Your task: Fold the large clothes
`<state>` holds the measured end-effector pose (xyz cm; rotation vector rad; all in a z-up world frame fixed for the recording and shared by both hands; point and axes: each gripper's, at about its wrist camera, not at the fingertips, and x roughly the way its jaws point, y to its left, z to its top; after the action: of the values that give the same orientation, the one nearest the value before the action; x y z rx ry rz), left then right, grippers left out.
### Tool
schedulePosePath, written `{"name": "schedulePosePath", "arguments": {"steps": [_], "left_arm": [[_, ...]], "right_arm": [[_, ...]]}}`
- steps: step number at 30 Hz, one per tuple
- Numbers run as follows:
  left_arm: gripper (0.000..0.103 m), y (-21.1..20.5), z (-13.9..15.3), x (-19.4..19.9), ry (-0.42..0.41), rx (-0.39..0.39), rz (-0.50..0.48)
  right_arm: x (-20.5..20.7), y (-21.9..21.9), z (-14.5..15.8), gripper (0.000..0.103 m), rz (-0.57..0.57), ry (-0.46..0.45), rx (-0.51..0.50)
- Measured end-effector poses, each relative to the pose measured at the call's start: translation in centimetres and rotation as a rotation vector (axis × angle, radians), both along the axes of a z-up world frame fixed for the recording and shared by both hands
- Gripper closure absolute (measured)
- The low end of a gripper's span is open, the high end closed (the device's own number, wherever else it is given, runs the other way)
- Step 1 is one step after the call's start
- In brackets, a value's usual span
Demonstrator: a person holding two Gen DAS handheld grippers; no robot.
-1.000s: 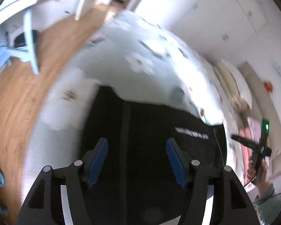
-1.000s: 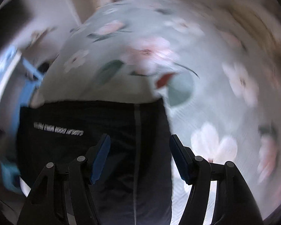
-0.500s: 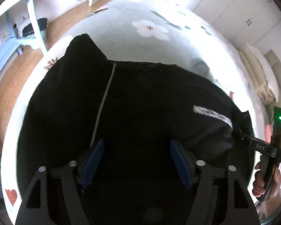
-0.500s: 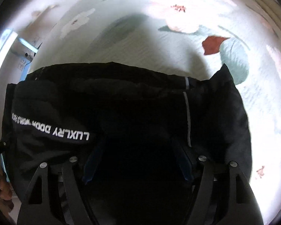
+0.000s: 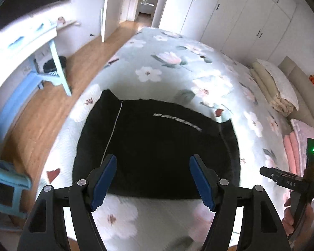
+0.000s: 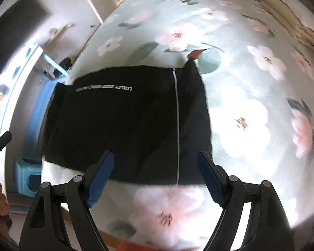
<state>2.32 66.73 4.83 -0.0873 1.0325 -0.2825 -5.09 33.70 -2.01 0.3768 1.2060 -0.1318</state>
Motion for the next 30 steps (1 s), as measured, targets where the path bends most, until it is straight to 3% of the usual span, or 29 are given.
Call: {"name": "schedulePosePath", "arguments": {"steps": [9,11,17,24,30], "left_arm": [[0.029,-3.6,10.8,-7.2,-0.078,0.180,0.016],[0.029,-4.4,12.9,-8.8,-0.101,0.212,0.026],[0.029,-5.8,17.5,-12.9,-0.131,0.202,0.023],[0.029,-6.1,20.3,-15.9,-0.174,0.255,0.018],[0.029,-4.5,20.3,-14.3,-0.155,0.242,-0.011]], "right_arm": [[-7.1,2.6,13.0,0.018,-0.017,-0.081,-0.079],[-7.7,3.3,14.6,0.018,-0.008,-0.094,-0.100],[-10.8,5.8,20.4,0.017,0.038,-0.152,-0.189],[-11.6,7.8,23.6,0.009,0.031,-0.216,-0.237],[-9.5,9.0,24.0,0.009,0.000,-0.202,-0.151]]}}
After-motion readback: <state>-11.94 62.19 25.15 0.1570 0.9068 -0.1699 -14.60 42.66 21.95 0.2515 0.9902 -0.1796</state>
